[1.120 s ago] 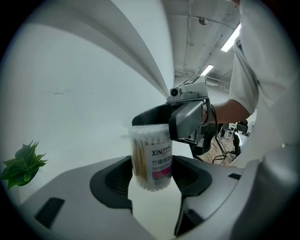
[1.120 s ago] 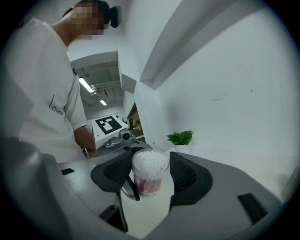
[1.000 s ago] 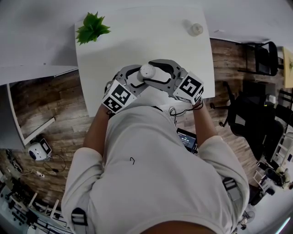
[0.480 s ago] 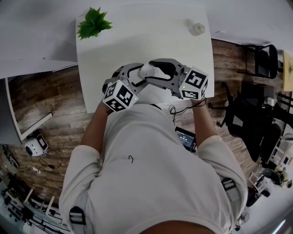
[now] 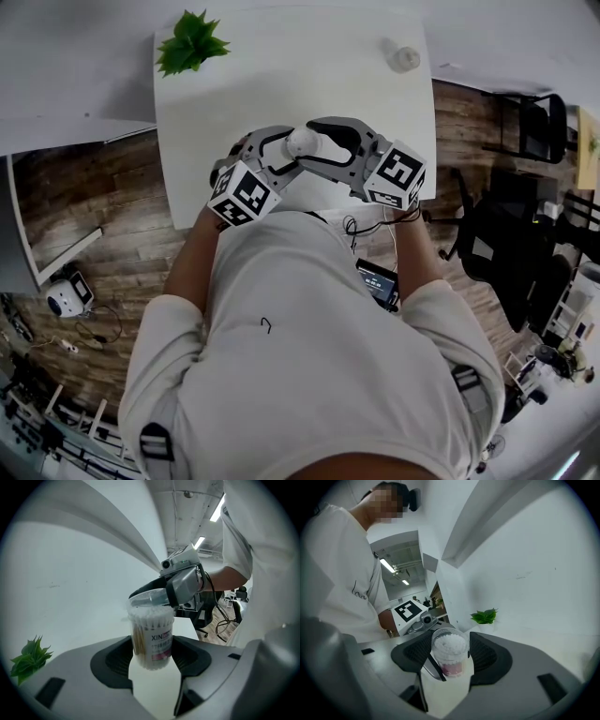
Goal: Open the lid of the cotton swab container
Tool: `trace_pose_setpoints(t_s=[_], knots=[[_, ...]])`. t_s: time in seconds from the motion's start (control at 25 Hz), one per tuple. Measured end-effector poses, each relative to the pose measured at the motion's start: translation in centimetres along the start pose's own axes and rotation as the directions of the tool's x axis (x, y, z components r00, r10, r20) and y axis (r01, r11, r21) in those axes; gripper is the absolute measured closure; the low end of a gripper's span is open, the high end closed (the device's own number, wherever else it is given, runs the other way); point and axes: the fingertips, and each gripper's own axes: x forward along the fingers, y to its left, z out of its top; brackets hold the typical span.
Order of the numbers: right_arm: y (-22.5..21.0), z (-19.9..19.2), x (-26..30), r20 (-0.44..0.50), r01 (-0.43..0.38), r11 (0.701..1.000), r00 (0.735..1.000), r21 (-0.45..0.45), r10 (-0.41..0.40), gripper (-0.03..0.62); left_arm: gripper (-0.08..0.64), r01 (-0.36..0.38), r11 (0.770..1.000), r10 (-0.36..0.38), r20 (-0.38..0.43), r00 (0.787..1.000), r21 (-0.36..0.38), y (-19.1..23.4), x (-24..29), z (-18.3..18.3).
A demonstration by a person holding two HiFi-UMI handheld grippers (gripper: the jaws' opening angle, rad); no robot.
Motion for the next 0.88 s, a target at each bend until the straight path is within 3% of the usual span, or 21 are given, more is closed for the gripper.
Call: trace_pose_setpoints(t_s=[0.24,0.44,0.52,0.72,0.88], knots=[[-0.6,1.2,-0.7,0.019,0.079,0.992,0.997,-0.097,-0.078,0.312,0.296,-0.009,1.0,0.009,0.014,1.0,-0.004,0.4,-0.1,0.1],[-1.1,2.6,-1.8,0.116,0.098,0.994,0.989,-0.056,-0.091,0.41,0.296,-0.018,1.0,0.018,0.019,1.0,0.007,0.5,0.1,0.2],[-1.6,2.8,-2.1,0.126,0.123,0.991,0.985,-0.055,-0.115,0.48,0.296,-0.016,1.0,0.016,0.021,1.0,0.018,0.4,0.2,0.3],[-2.3,3.0,-2.6,0.135,0.144,0.989,0.981,-0.045,-0.137,0.506,0.296,-0.006,0.999,0.005,0.023,1.0,0.035,-0.3,0.5,0.5],[-3.6,2.8,-3.0,0.152,0.149,0.988,0.977,0.031,-0.152,0.517,0.296,0.007,0.999,-0.008,0.025,1.0,0.045,-0.7,0.7,0.6]])
